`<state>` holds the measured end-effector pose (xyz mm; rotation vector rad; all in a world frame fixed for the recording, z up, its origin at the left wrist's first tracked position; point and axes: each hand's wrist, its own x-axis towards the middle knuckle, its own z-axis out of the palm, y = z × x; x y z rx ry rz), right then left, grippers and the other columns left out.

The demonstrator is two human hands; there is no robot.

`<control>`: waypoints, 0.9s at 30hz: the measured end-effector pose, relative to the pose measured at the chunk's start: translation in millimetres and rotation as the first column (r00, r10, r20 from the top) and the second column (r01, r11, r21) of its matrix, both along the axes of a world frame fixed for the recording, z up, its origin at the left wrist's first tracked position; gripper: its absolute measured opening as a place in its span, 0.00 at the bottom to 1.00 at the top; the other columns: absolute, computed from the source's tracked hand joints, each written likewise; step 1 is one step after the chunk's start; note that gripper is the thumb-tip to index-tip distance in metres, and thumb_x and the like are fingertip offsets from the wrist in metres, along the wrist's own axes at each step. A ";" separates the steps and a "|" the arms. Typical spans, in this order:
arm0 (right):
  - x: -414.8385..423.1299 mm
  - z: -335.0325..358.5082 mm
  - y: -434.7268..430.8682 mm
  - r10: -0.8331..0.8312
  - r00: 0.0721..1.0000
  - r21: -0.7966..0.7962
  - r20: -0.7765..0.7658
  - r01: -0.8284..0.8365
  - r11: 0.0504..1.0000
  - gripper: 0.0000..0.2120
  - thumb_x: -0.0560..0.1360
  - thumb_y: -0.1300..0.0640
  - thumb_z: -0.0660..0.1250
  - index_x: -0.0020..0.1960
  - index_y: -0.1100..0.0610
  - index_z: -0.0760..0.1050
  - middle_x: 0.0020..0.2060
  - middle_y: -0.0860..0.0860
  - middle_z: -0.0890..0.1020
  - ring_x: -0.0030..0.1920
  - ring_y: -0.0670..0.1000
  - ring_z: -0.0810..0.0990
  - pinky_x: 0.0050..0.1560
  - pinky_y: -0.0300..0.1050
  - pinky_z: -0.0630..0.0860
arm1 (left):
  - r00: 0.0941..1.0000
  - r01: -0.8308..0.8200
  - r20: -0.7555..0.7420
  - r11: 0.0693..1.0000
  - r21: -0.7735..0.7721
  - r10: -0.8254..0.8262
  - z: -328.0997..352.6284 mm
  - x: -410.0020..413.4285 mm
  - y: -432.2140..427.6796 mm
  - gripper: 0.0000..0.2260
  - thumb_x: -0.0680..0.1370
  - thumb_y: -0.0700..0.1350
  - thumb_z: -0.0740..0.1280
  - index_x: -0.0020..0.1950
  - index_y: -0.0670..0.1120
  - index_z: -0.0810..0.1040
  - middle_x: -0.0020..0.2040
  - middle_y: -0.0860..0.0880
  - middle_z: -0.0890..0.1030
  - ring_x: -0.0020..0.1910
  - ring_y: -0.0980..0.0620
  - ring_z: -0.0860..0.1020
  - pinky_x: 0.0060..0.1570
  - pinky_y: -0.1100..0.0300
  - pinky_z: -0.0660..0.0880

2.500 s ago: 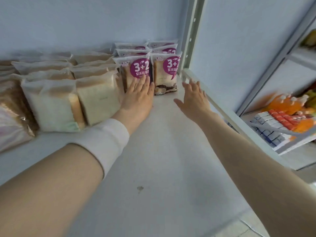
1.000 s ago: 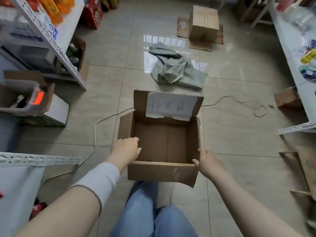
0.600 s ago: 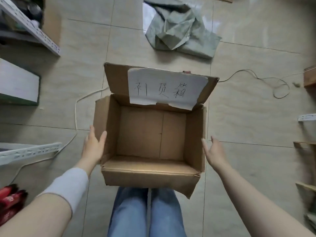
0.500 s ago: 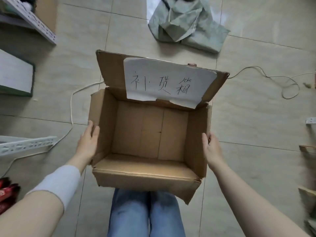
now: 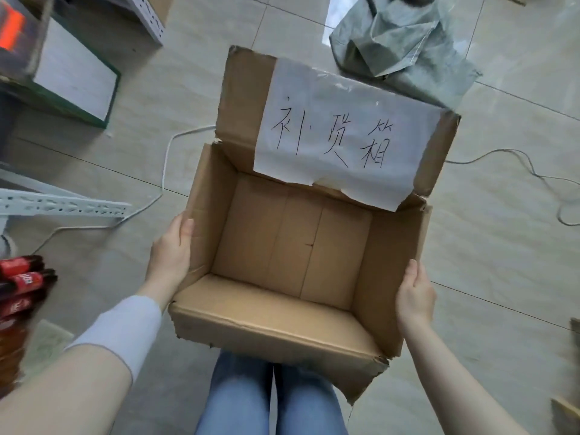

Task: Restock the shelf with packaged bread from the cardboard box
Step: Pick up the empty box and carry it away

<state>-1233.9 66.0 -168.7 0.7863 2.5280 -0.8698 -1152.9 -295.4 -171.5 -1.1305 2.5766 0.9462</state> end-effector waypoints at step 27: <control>230.0 281.3 -350.9 0.953 0.244 -0.098 -0.180 -0.968 0.229 0.19 0.82 0.52 0.47 0.57 0.63 0.71 0.49 0.61 0.77 0.54 0.62 0.75 0.47 0.46 0.63 | 0.291 -0.957 -0.170 0.288 -0.046 0.941 253.1 521.8 -15.5 0.18 0.81 0.51 0.53 0.62 0.42 0.73 0.52 0.33 0.79 0.50 0.34 0.76 0.45 0.51 0.68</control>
